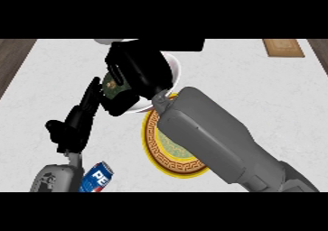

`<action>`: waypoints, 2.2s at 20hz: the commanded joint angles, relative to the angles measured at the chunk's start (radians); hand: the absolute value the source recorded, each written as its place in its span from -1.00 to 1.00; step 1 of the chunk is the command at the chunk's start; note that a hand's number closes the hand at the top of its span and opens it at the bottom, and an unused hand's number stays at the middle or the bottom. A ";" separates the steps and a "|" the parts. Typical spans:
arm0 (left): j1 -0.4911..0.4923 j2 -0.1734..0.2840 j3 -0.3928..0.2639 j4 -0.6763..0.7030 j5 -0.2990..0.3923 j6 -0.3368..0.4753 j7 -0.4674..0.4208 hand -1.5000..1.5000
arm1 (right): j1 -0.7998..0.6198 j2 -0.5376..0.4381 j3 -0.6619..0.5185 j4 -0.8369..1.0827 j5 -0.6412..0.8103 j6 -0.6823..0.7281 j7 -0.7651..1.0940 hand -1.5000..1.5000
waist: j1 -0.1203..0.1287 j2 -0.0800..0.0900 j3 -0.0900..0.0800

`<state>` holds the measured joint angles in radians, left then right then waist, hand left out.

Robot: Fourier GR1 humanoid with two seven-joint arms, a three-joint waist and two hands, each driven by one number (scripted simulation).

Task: Pick the squash from the plate and place it in the bowl

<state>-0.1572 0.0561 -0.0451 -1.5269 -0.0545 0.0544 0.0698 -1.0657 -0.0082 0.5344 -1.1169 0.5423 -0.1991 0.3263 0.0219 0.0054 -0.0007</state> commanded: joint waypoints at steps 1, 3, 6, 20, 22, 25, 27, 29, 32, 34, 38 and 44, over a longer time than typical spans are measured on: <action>0.063 -0.008 -0.004 0.015 0.008 -0.016 -0.075 0.00 | -0.025 -0.012 -0.066 0.195 0.030 -0.031 -0.140 1.00 | 0.001 0.001 0.000; -0.064 0.030 0.030 0.011 0.016 -0.023 0.033 0.00 | -0.065 0.008 -0.059 0.332 0.037 -0.102 -0.192 1.00 | 0.012 0.006 0.000; -0.055 -0.005 0.001 -0.001 -0.002 0.001 0.058 0.00 | -0.083 0.008 -0.112 0.421 0.001 -0.076 -0.271 1.00 | 0.005 0.002 0.000; -0.024 -0.022 -0.022 0.015 -0.011 -0.011 -0.003 0.00 | -0.063 0.008 -0.261 0.733 -0.222 0.101 -0.670 -1.00 | 0.028 0.014 0.001; -0.010 -0.041 -0.023 0.019 -0.019 0.014 -0.003 0.00 | -0.071 0.008 -0.290 0.679 -0.278 0.126 -0.687 -1.00 | 0.015 0.006 0.001; -0.023 -0.014 -0.001 -0.022 -0.001 0.000 0.051 0.00 | -0.073 0.008 -0.355 0.672 -0.321 0.068 -0.744 -1.00 | 0.009 0.004 0.001; 0.023 0.002 -0.021 -0.095 -0.020 -0.003 0.068 0.00 | -0.093 0.008 -0.388 0.671 -0.355 0.050 -0.735 -1.00 | 0.014 0.001 0.001; -0.052 0.004 0.028 -0.018 0.007 -0.003 0.064 0.00 | -0.074 -0.017 -0.434 0.658 -0.382 0.103 -0.762 -1.00 | -0.008 0.000 0.001; 0.021 0.015 0.009 -0.048 -0.005 -0.018 0.036 0.00 | -0.105 -0.013 -0.480 0.700 -0.411 0.134 -0.718 -1.00 | 0.000 0.000 0.001; 0.021 -0.028 -0.025 -0.024 -0.033 0.012 0.019 0.00 | -0.111 -0.030 -0.498 0.696 -0.433 0.202 -0.697 -1.00 | -0.005 0.000 0.001; -0.003 -0.017 0.009 0.052 -0.014 -0.002 -0.017 0.00 | -0.128 -0.090 -0.556 0.687 -0.497 0.326 -0.668 -1.00 | -0.013 -0.001 0.000; 0.018 -0.011 0.009 -0.009 -0.004 -0.013 -0.009 0.00 | -0.027 -0.196 -0.581 0.735 -0.511 0.511 -0.789 -1.00 | -0.005 0.000 0.001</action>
<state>-0.1516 0.0497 -0.0370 -1.5341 -0.0605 0.0417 0.0782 -1.1337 -0.1679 -0.0274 -0.4025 0.0454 0.2236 -0.4200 0.0147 0.0052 0.0001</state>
